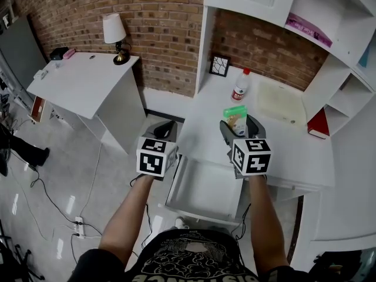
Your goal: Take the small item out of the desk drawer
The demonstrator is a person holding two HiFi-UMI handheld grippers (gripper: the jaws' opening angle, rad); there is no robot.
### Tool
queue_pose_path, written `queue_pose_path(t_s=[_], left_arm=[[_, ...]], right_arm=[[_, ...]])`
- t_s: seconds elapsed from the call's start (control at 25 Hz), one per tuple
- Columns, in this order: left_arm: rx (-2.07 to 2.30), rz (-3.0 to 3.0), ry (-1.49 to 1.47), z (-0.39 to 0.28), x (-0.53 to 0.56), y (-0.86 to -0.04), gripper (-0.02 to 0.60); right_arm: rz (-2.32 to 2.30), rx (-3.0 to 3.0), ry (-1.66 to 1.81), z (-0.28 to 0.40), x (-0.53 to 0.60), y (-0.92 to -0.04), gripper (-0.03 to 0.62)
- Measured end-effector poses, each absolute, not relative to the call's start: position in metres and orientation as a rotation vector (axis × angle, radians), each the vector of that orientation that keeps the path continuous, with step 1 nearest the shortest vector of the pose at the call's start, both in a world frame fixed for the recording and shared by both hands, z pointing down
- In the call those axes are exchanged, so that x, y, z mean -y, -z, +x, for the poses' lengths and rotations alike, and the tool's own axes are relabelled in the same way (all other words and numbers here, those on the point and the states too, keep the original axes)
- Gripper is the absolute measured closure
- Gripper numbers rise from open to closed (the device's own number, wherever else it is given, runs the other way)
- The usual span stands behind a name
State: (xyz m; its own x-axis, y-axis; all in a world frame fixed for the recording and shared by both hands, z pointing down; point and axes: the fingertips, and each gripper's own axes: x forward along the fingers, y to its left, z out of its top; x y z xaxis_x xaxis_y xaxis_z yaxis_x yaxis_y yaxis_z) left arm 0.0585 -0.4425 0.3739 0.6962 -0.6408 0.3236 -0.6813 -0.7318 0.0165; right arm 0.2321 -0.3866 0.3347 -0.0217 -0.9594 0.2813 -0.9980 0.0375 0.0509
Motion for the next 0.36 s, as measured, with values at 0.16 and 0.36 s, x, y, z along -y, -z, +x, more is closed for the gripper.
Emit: queue_pose_path(t_s=[0.16,0.36], left_arm=[[1.076,2.772,-0.448,0.0568,0.4453,-0.3735,0.580],[1.062,2.773,-0.452,0.0517,0.4449,-0.3801,0.580]], right_arm=[[2.021,2.068,-0.228,0.2298,0.3880,-0.3330,0.247],[2.025,2.060,-0.220,0.2228,0.3871,-0.3376,0.247]])
